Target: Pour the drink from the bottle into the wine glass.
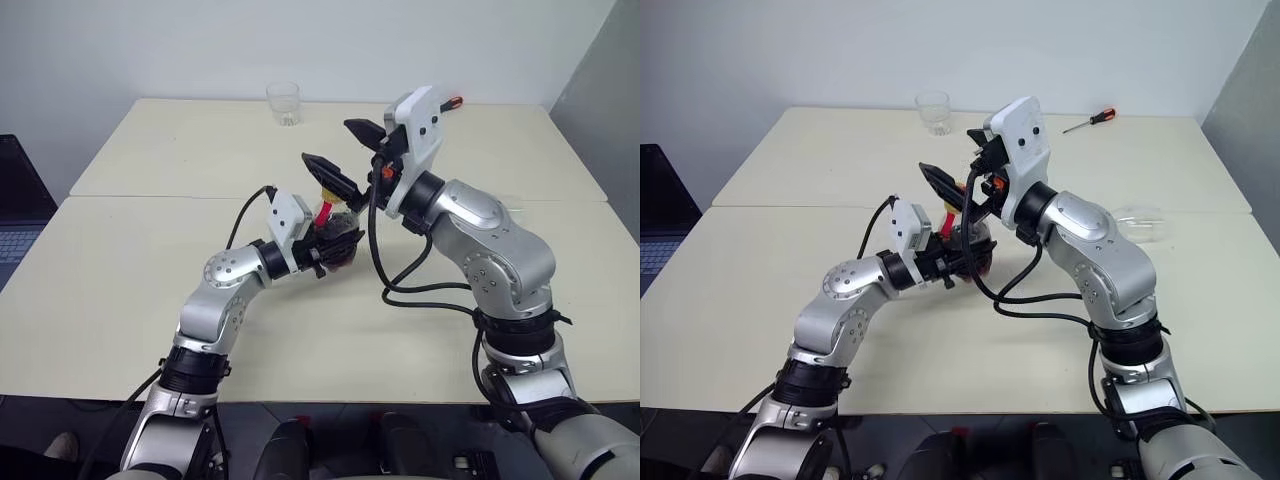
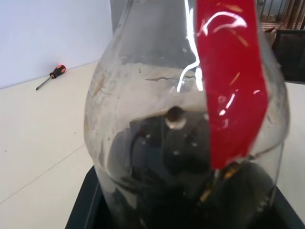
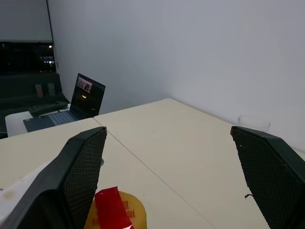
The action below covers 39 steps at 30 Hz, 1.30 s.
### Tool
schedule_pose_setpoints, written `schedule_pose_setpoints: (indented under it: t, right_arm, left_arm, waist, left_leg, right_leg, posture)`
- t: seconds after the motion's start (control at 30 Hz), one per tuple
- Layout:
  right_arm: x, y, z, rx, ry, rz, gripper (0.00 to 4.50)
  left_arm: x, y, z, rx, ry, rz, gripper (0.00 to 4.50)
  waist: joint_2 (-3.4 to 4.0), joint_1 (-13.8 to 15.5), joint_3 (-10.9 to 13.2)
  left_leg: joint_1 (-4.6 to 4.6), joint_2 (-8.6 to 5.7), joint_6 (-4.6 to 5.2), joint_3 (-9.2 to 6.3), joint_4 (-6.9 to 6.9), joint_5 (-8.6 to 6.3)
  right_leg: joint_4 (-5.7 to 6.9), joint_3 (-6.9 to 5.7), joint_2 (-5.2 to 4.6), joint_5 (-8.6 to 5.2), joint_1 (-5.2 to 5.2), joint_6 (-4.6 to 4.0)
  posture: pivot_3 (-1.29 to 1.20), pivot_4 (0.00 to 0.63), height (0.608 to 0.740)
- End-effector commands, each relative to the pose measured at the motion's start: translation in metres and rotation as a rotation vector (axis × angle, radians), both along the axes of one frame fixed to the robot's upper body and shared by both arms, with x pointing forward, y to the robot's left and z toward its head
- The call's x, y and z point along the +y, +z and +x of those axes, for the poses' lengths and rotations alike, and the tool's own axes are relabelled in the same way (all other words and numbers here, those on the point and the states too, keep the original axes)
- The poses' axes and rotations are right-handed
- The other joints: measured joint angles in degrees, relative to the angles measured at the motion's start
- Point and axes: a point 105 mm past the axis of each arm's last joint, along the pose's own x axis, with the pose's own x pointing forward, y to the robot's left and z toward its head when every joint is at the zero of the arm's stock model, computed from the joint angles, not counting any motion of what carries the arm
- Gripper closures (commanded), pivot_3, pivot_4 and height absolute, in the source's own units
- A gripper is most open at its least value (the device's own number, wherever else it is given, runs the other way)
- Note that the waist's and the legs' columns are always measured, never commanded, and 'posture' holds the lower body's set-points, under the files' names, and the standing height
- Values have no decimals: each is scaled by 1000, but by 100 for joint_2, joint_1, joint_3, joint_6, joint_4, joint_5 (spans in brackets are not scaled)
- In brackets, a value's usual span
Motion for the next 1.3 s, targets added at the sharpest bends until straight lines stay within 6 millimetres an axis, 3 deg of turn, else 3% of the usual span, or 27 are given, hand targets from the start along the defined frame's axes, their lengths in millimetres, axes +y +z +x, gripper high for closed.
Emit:
schedule_pose_setpoints:
  t: [0.03,0.3,0.57,0.8,1.03,1.3]
  right_arm:
    - [0,12,-12,-45,40,17,51]
    - [3,1,-26,-19,102,-30,51]
    - [8,-13,-15,-21,84,-68,51]
    - [-4,-15,-7,-14,46,-64,51]
    - [-18,-14,-6,-8,16,-55,51]
    - [-25,2,-10,-27,23,-13,51]
  left_arm:
    - [-2,21,-4,-79,-18,-24,2481]
    - [-2,23,1,-83,-11,-20,2481]
    - [-7,24,-3,-85,-29,-25,2481]
    - [-4,22,-5,-80,-27,-20,2481]
    - [-4,20,-6,-72,-30,-17,2481]
    - [-4,20,-5,-71,-38,-16,2481]
  waist:
    - [0,0,0]
    - [0,1,0]
    - [0,-3,0]
    - [0,-1,0]
    - [0,-2,0]
    - [0,0,0]
  left_leg:
    - [0,0,0,0,0,0]
    - [-1,0,0,-2,0,0]
    - [1,0,0,-1,0,0]
    - [0,0,0,-1,0,0]
    - [0,0,0,-1,0,0]
    - [0,0,0,-1,0,0]
  right_leg:
    - [0,0,0,0,0,0]
    - [0,-2,0,0,1,0]
    - [0,-1,1,0,0,0]
    - [0,-1,1,0,1,0]
    - [0,-1,1,0,1,0]
    - [0,-1,1,0,1,0]
  posture:
    - [0,150,740]
    - [0,150,740]
    - [0,150,740]
    - [0,150,740]
    - [0,150,740]
    - [0,150,740]
